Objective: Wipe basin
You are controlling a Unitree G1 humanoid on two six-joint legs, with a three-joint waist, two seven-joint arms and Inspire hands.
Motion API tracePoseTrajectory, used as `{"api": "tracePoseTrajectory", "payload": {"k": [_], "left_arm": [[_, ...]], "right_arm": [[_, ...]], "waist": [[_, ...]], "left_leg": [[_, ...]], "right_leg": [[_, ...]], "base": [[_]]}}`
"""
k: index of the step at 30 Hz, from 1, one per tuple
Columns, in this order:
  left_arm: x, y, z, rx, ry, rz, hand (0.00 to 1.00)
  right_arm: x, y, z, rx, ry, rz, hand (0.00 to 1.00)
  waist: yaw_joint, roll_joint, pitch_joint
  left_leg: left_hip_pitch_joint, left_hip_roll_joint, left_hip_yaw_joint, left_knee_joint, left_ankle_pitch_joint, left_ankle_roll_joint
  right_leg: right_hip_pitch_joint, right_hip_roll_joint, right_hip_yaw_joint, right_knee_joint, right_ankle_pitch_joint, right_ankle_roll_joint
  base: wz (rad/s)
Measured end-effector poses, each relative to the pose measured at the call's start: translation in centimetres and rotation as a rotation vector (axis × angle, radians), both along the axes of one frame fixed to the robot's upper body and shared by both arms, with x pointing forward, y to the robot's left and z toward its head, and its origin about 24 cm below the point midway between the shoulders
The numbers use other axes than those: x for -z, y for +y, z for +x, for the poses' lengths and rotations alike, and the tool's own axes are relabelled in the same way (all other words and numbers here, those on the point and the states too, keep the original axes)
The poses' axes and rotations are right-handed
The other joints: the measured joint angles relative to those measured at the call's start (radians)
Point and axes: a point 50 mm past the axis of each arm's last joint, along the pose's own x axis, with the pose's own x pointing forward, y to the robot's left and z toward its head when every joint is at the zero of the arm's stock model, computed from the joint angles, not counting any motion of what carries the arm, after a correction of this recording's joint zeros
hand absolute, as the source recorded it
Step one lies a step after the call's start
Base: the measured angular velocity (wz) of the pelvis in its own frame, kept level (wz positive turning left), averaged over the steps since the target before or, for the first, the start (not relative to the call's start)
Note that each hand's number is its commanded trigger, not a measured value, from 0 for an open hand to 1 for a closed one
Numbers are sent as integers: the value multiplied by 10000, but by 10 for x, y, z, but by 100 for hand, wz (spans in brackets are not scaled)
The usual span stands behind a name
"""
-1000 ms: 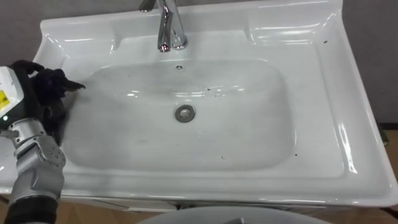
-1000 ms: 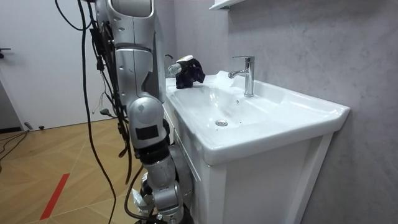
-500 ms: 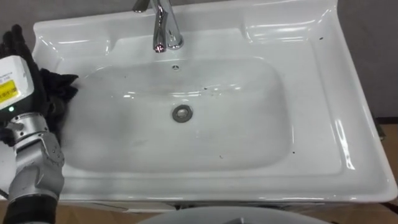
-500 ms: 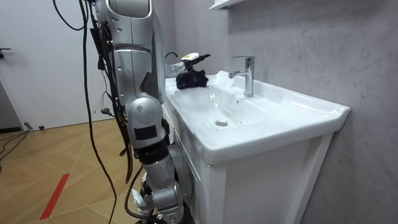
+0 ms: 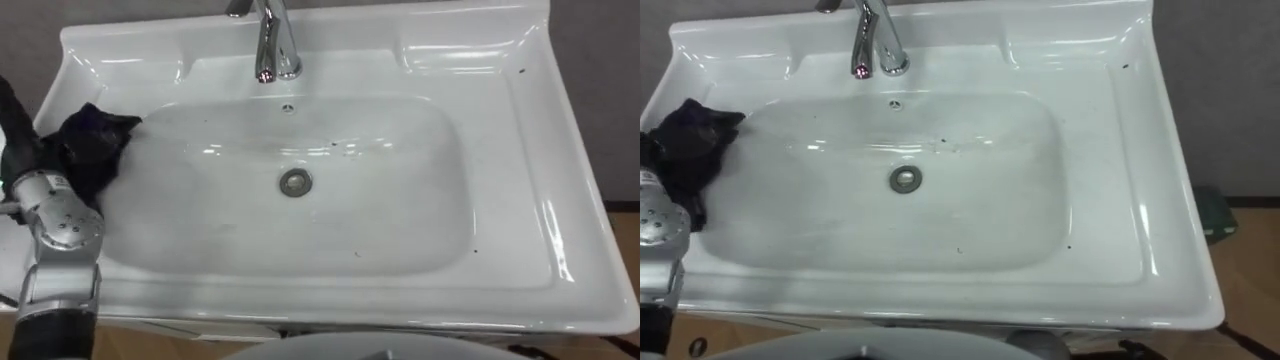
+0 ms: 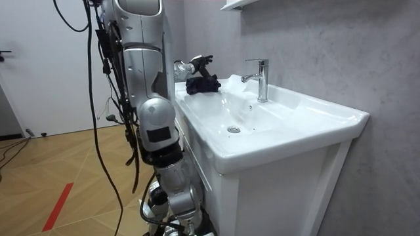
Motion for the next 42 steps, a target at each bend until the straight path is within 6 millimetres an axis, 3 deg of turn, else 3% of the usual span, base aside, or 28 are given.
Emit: {"api": "tracePoseTrajectory", "payload": {"k": [9, 11, 15, 24, 27, 30, 33, 34, 35, 37, 38, 39, 40, 41, 42], "left_arm": [[-59, 0, 1, 142, -3378, -629, 0], [-73, 4, -2, 29, -4368, -969, 0], [-84, 9, -8, -274, -5003, -918, 0], [-110, 50, -45, -3299, -6938, -71, 0], [-111, 67, -63, -4260, -7081, 240, 0], [-98, 86, -86, -5627, -6851, 61, 0], [-67, 108, -110, -7117, -5981, -950, 0], [-53, 115, -123, -7810, -5548, -1310, 0], [-38, 121, -136, -8473, -5199, -1845, 0], [-18, 126, -154, -9321, -4637, -2560, 0], [-10, 127, -161, -9618, -4330, -2685, 0], [4, 128, -174, -10177, -3847, -3034, 0], [16, 125, -184, -10638, -3512, -3417, 0], [22, 124, -189, -10816, -3297, -3557, 0], [37, 120, -200, -11096, -2587, -3721, 0]], "right_arm": [[2, 4, -4, 240, -24, 29, 0], [1, 4, -4, 297, -92, -55, 0], [2, 4, -8, 752, -77, -173, 0], [1, 1, -26, 877, 187, -611, 0], [0, -1, -37, 926, 450, -697, 0], [-1, -3, -44, 914, 681, -812, 0], [-2, -5, -50, 1125, 800, -887, 0], [-3, -6, -51, 1087, 903, -902, 0], [-3, -6, -53, 1114, 1055, -914, 0], [-3, -7, -55, 1100, 1256, -908, 0], [-3, -6, -56, 1109, 1324, -894, 0], [-3, -6, -57, 1102, 1413, -872, 0], [-3, -6, -58, 1103, 1511, -810, 0], [-2, -6, -58, 1087, 1544, -752, 0], [-3, -6, -58, 1015, 1591, -672, 0]], "waist": [[6, 2, 23], [52, 33, 111], [253, 58, 115], [1114, 254, 9], [1657, 291, -4], [1905, 326, 4], [2128, 333, 20], [2181, 308, -2], [2227, 320, -124], [2330, 242, -130], [2355, 302, -113], [2380, 188, -79], [2391, 99, -78], [2411, 196, -133], [2405, 130, -103]], "left_leg": [[27, -9, -72, -3, 0, 0], [119, -13, -91, -39, 0, 0], [137, -16, -110, -22, 0, 0], [-190, -58, -283, 75, 0, 0], [-177, -62, -280, 71, 1, 0], [-186, -89, -346, 71, 1, 0], [-193, -133, -402, 97, 12, 21], [-227, -163, -403, 110, 20, 35], [-324, -191, -405, 119, 37, 62], [-335, -233, -480, 123, 43, 73], [-342, -245, -494, 125, 43, 74], [-360, -271, -500, 130, 45, 79], [-371, -295, -536, 137, 46, 105], [-370, -308, -583, 136, 51, 119], [-375, -327, -624, 143, 34, 169]], "right_leg": [[44, -7, -37, -57, 6, 11], [156, -6, -35, -67, 8, 15], [220, -21, -81, -85, -1, 29], [6, -75, -246, -69, -4, 33], [-4, -83, -255, -78, -3, 33], [4, -102, -269, -78, -5, 42], [-24, -157, -322, -52, -83, 167], [-67, -195, -351, -12, -139, 244], [-173, -225, -363, 29, -140, 248], [-165, -263, -390, 47, -116, 240], [-171, -275, -394, 63, -113, 235], [-201, -304, -410, 101, -128, 257], [-209, -347, -444, 101, -158, 317], [-190, -360, -468, 103, -159, 327], [-181, -392, -520, 122, -165, 345]], "base": [[0], [0], [2], [4], [-4], [7], [8], [8], [8], [6], [5], [6], [9], [11], [10]]}}
